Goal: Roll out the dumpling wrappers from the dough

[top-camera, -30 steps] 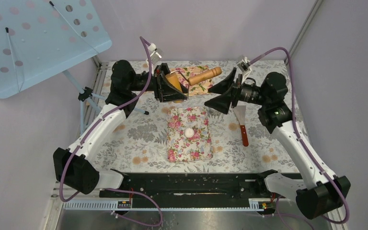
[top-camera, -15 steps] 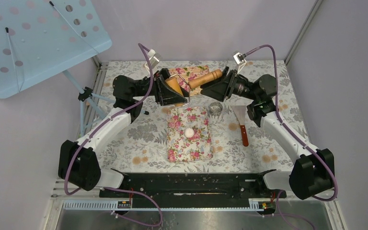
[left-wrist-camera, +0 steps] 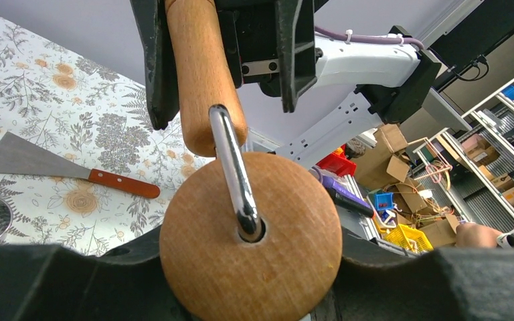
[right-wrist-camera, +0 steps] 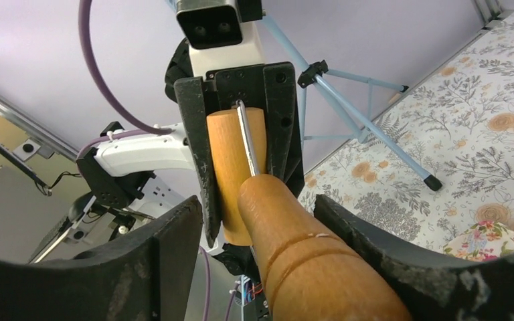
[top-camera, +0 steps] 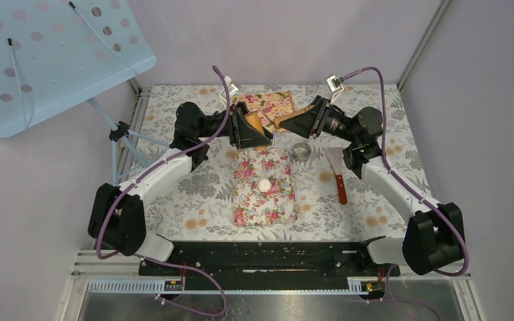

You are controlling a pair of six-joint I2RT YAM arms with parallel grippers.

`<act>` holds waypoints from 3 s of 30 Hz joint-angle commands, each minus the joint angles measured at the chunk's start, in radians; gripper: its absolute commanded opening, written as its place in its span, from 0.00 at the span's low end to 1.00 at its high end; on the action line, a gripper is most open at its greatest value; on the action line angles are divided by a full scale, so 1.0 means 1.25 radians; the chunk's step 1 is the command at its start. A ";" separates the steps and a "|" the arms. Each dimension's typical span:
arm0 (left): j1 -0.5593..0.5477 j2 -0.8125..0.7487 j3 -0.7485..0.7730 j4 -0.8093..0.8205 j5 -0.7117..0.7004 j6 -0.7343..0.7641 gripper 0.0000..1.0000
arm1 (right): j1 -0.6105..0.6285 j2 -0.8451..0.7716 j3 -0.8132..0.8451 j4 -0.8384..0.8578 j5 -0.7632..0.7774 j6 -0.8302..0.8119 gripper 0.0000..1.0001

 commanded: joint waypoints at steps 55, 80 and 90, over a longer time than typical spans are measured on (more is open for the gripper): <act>0.090 -0.022 0.123 -0.185 0.010 0.138 0.99 | -0.003 -0.090 0.017 -0.267 0.094 -0.273 0.00; 0.210 0.190 0.135 -0.957 -0.551 0.823 0.99 | 0.202 -0.147 0.040 -0.830 0.370 -1.047 0.00; 0.147 0.290 0.152 -0.999 -0.591 0.834 0.81 | 0.240 -0.137 0.002 -0.798 0.407 -1.080 0.00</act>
